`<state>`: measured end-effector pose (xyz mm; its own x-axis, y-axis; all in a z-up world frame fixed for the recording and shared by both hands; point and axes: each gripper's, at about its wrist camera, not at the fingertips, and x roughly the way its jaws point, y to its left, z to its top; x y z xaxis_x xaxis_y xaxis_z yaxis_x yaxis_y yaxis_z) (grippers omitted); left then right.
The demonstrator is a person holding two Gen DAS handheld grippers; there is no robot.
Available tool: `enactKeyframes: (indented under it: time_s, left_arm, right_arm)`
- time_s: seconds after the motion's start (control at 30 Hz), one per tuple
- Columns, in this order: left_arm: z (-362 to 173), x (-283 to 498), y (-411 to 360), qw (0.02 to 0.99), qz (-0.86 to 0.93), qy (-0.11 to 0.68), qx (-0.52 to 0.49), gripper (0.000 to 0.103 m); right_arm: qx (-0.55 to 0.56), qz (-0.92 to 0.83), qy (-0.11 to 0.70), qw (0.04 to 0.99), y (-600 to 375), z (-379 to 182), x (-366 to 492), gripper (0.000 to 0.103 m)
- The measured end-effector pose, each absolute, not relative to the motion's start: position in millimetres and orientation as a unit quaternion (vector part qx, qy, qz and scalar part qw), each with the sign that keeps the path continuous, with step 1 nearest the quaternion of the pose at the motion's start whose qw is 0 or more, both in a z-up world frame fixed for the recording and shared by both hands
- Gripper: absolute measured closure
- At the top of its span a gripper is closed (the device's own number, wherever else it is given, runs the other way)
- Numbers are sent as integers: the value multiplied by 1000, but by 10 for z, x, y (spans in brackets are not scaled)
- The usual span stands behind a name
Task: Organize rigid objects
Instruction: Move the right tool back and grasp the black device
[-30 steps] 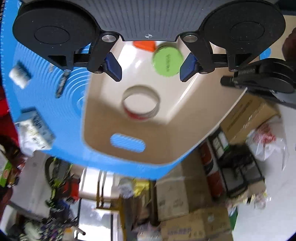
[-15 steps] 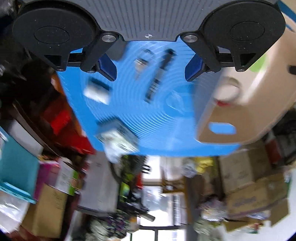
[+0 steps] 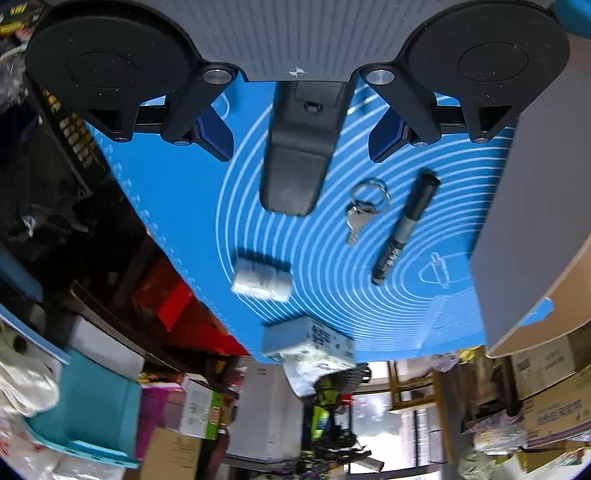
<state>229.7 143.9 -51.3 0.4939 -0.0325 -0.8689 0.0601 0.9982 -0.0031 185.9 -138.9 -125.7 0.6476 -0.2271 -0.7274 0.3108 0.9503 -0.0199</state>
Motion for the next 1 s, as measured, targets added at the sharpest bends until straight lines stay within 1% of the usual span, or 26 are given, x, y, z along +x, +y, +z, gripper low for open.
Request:
enactKeyframes:
  time_s: [0.13,0.2,0.3,0.4,0.47,0.8,1.0]
  left_arm:
    - [-509,2297,1440,864,-27,503,13,98]
    - [-507,2297,1438,864,-27,502,14,98]
    - [-509,2294,1433,864,-26,502,15,98]
    - [-509,2294,1432,864,-26,502,15,98]
    - [-509,2294,1432,864,-26,502,15,98]
    - [-510,2293,1430,864,-26,502,15,98]
    - [-510,2294,1434,864,-26,502,15,98]
  right_arm:
    - [79,-159,402,898,-1417,-1389,1867,23]
    - [85,-165,407,895,-1439,-1441,1868,30]
    - [77,-165,403,897,-1427,-1477,1849,32]
    - [76,-155,399,900,-1402,-1481,1840,43]
    - [73,-146,397,903,-1383,-1472,1839,47]
    - [63,-145,380,911,-1351,-1441,1766,49]
    - [54,-129,363,921,-1311,-1295,1740,49]
